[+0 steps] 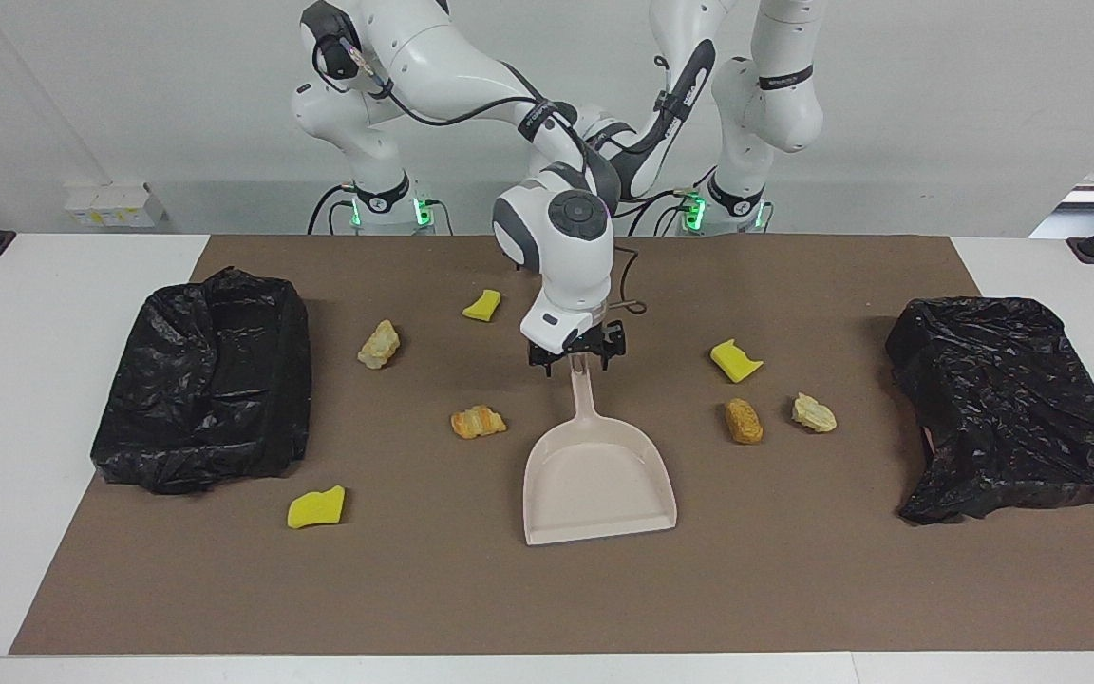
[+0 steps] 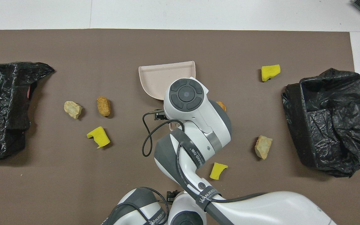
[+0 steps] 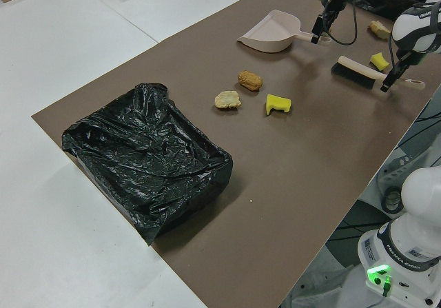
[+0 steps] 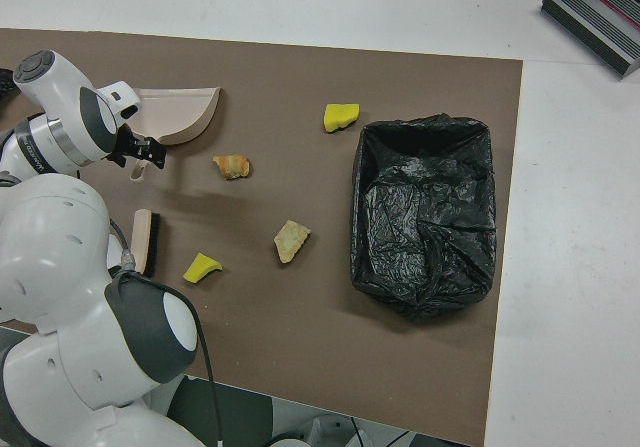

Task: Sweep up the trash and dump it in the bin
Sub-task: 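Grasp the dustpan handle with the right gripper while the left gripper grasps the brush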

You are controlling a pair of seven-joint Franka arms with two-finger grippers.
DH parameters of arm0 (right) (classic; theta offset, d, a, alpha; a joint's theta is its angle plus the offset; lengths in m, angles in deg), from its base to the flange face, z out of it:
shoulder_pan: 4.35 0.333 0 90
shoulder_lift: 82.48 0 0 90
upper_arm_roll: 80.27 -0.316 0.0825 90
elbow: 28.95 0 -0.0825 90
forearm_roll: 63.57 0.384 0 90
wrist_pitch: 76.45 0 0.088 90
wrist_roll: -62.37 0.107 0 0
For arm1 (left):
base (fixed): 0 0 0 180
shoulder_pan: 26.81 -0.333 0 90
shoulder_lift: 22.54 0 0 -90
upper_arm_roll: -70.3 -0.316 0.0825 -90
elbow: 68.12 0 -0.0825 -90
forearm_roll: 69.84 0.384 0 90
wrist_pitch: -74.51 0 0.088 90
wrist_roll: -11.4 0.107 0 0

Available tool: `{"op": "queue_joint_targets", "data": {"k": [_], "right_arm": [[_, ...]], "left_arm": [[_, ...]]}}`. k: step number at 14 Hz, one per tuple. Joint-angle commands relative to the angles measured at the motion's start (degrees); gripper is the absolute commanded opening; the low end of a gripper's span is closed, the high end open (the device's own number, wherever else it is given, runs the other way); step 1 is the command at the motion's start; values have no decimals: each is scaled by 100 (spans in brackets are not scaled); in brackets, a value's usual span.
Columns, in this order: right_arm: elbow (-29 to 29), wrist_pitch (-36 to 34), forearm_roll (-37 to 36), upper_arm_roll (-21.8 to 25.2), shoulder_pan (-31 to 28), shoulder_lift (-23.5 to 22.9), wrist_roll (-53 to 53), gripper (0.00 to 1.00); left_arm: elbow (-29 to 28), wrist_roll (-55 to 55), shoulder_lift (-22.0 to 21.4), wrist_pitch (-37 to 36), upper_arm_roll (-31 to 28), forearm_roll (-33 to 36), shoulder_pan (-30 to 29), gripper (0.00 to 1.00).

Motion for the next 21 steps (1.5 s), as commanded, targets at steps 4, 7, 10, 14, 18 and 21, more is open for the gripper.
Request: {"op": "queue_joint_targets", "data": {"k": [4,7,10,14,18,21], "right_arm": [[104,79,314,-9,-65,-13,-212,43],[78,70,385,-9,-74,-13,-203,0],[8,105,270,0,-74,-4,-273,0],[-89,88,270,17,-275,171,-1008,0],[-63,-26,270,26,-845,575,-2449,0],[-107,-306,297,17,-1338,752,-3907,0]], "left_arm": [[-50,-294,-300,-284,-60,-37,30,34],[-58,-285,-335,-556,-69,-37,21,0],[-58,-285,-405,-785,-113,-37,-75,0],[-111,-233,-774,-1180,-113,-10,-347,0],[-296,39,-959,-1452,-122,68,-943,0],[-217,408,-1065,-1778,-122,323,-1672,0]]}}
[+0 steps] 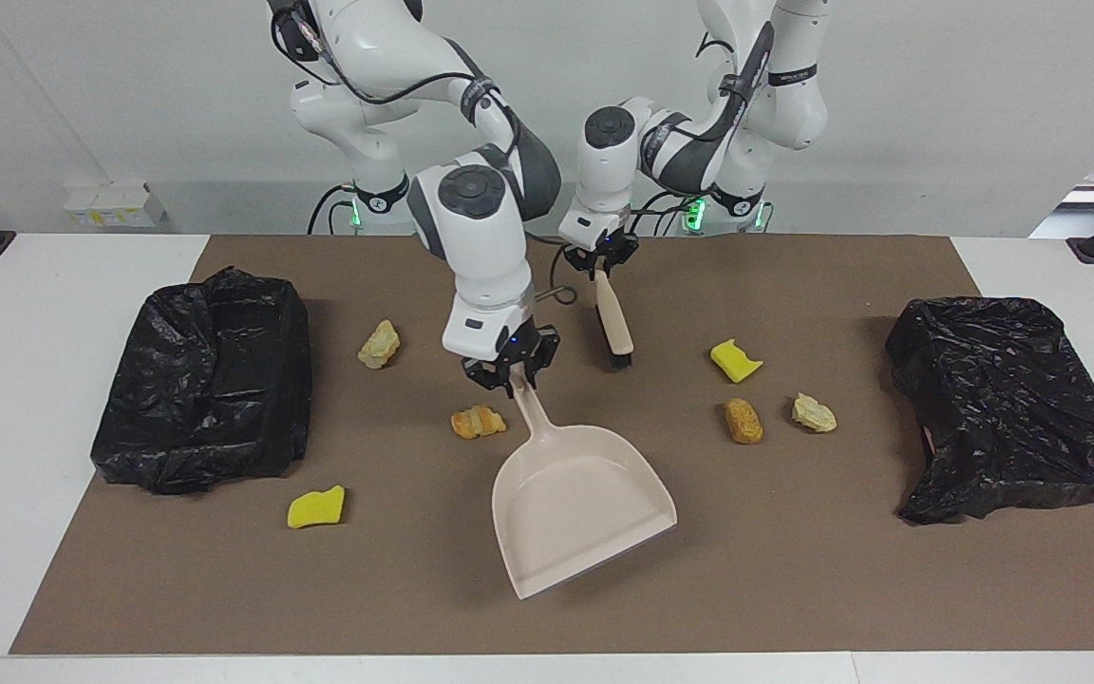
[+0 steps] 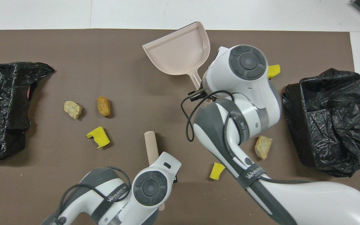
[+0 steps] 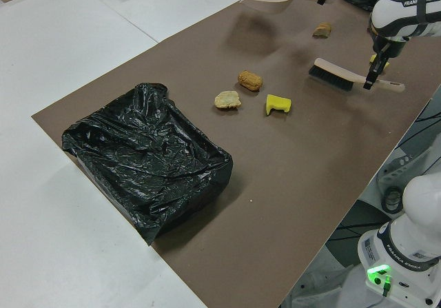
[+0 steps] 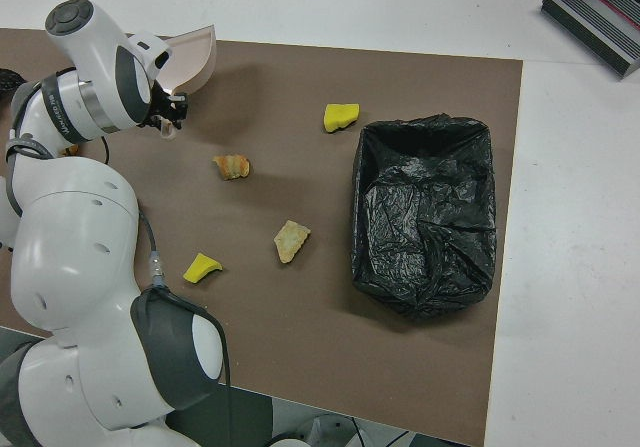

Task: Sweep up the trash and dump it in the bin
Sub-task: 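Lower the dustpan near the bread while the left gripper carries the brush over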

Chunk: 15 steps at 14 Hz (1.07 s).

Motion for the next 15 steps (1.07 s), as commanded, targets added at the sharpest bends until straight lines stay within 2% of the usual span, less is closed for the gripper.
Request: {"op": "queue_joint_targets", "data": {"k": [1,5,7,10,12,15], "right_arm": [[53,-347,19,-59,-297,183,-1260,0],[245,-507,-315,-50,-281,359,-3381,0],[675,-516,-342,-50,-158,631,-3692,0],[651,-823,-771,-67,-113,658,-4155,0],[651,-911,-808,-85,-96,658,-4972,0],[633,-964,-877,-94,-35,466,-5580,0]], "left_arm": [[-40,391,-302,-353,42,212,-708,0],[294,707,-259,-460,42,713,-1570,0],[339,1234,-197,-460,42,714,-2097,0],[461,1894,-66,-477,42,722,-2854,0],[488,2454,5,-416,43,749,-3346,0],[489,3448,67,-215,51,845,-4111,0]]}}
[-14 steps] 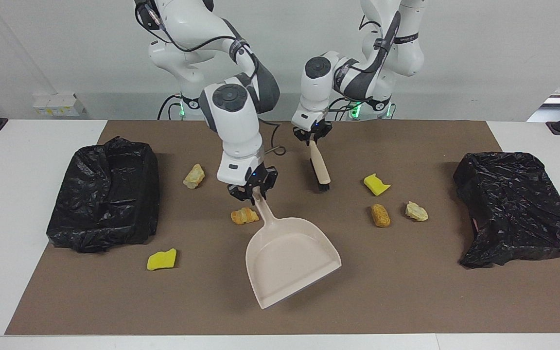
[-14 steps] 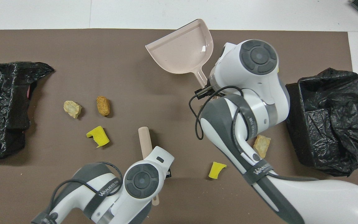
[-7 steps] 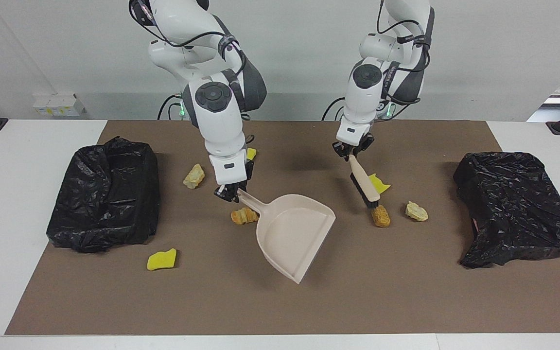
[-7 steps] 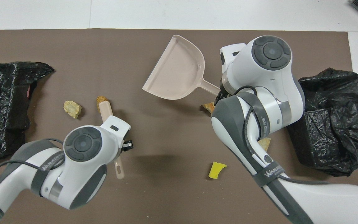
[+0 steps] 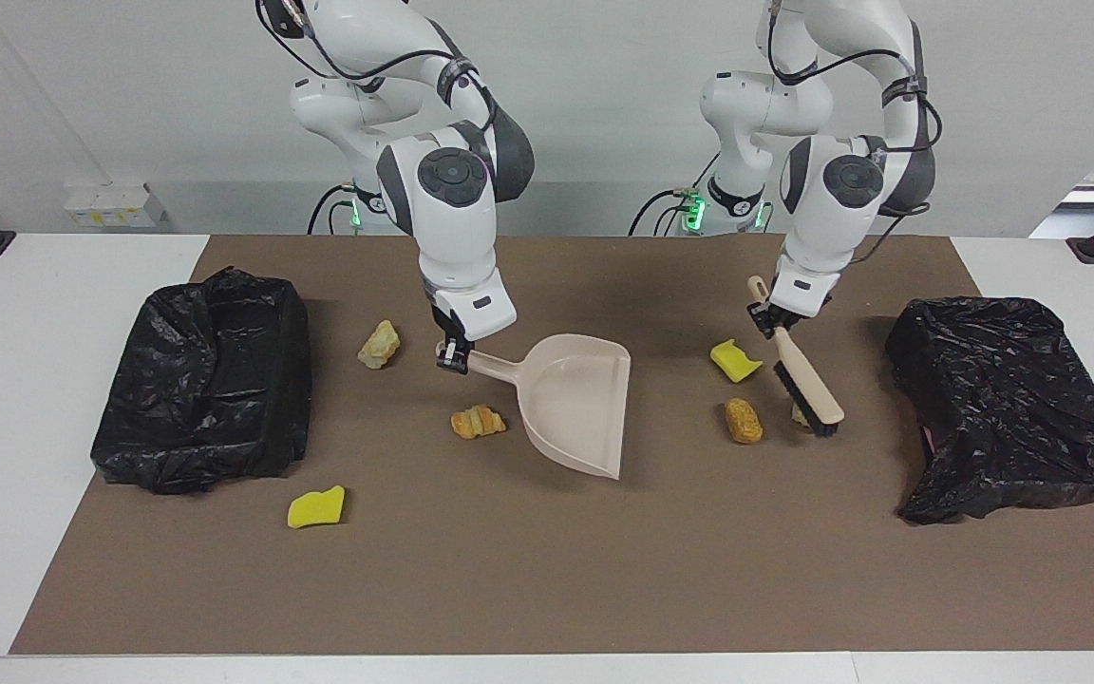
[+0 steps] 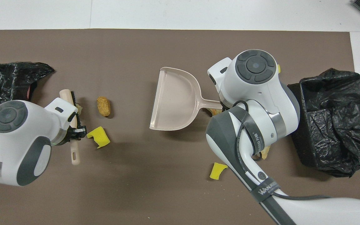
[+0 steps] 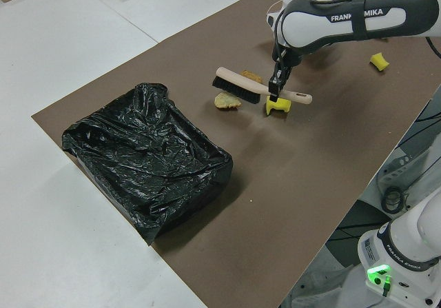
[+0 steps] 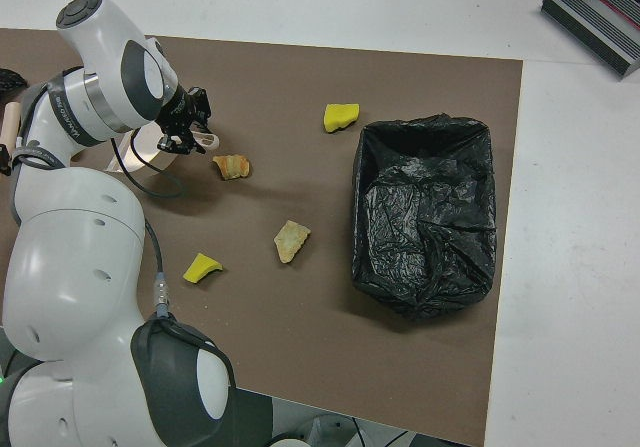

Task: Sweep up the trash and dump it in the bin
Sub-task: 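Lower the dustpan near the bread while the left gripper carries the brush over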

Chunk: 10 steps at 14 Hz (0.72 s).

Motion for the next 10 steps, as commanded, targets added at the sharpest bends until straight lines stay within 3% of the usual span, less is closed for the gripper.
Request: {"op": "queue_joint_targets", "data": {"k": [1,4,10], "right_arm": [[73,25,-330,-58,111,-73,-531,0],[-6,69,-428,-58,444,-248,-506,0],[11,87,-692,-67,683,-486,-216,0]], "left_arm": [[107,740,126,117,83,148,-657,0],[72,1085,336,231,83,148,-888,0],[115,1146,803,688,170,61,-528,0]]}}
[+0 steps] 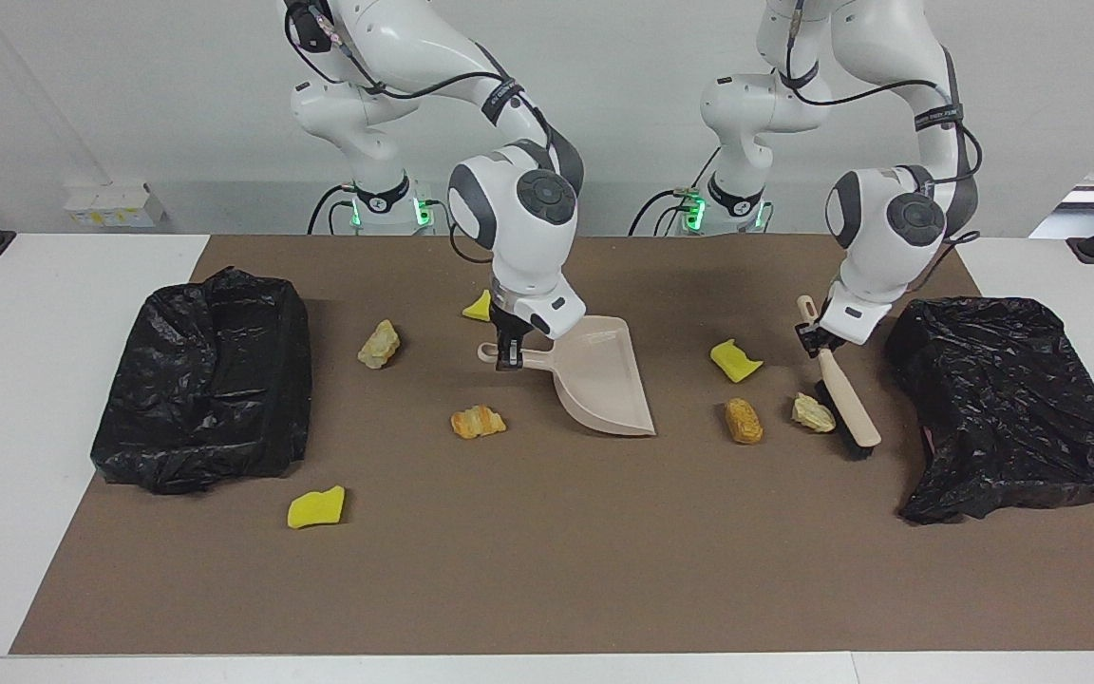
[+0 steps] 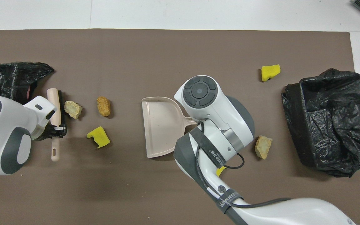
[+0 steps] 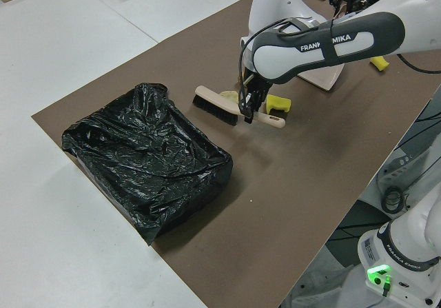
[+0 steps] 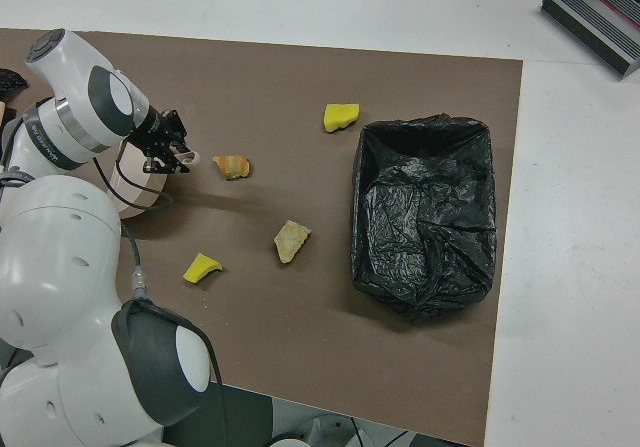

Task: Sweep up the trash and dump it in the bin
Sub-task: 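Sweep the bread chunks into the dustpan with the left gripper's brush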

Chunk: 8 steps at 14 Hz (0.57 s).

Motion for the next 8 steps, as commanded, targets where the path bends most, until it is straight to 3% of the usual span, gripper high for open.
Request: {"op": "queue_joint_targets", "data": {"k": [1,4,8], "right_arm": [[-25,83,-117,-39,-53,-124,259,0],[54,197,-126,-39,-44,-151,357,0],[72,206,-117,-39,-44,-142,445,0]], "left_arm": [[108,139,182,130,14,-57,274,0],[108,639,182,157,14,-337,731,0],[108,535,165,254,14,-997,1408,0]]}}
